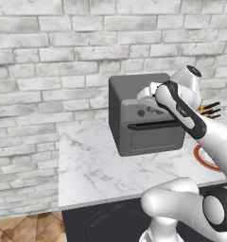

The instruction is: Pick up the bagel from the plate, place it on the toaster oven rack, close the door, and set the timer.

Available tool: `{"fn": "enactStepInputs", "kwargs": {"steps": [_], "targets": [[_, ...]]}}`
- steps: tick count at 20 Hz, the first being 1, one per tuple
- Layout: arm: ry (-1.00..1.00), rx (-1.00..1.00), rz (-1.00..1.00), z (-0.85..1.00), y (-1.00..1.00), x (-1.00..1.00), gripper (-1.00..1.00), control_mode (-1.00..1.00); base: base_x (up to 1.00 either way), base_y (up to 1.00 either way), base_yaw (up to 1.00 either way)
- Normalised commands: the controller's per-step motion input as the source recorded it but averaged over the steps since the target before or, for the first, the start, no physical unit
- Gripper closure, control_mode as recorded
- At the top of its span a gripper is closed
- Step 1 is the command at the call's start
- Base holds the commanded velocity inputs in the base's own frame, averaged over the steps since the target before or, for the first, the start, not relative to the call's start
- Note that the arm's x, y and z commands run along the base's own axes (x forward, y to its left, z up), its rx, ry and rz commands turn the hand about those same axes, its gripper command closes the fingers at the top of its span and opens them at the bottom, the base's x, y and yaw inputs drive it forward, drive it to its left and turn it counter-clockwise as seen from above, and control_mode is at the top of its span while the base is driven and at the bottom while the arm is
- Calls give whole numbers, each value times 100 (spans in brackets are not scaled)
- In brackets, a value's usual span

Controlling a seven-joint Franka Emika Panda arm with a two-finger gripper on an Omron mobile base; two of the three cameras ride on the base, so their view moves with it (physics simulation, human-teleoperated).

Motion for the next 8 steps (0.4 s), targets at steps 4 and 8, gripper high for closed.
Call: {"fn": "enactStepInputs", "kwargs": {"steps": [4,8], "targets": [[0,-4,0,12,-1,-2,100,-100,0,0,0],[0,-3,0,15,-13,-1,100,-100,0,0,0]]}}
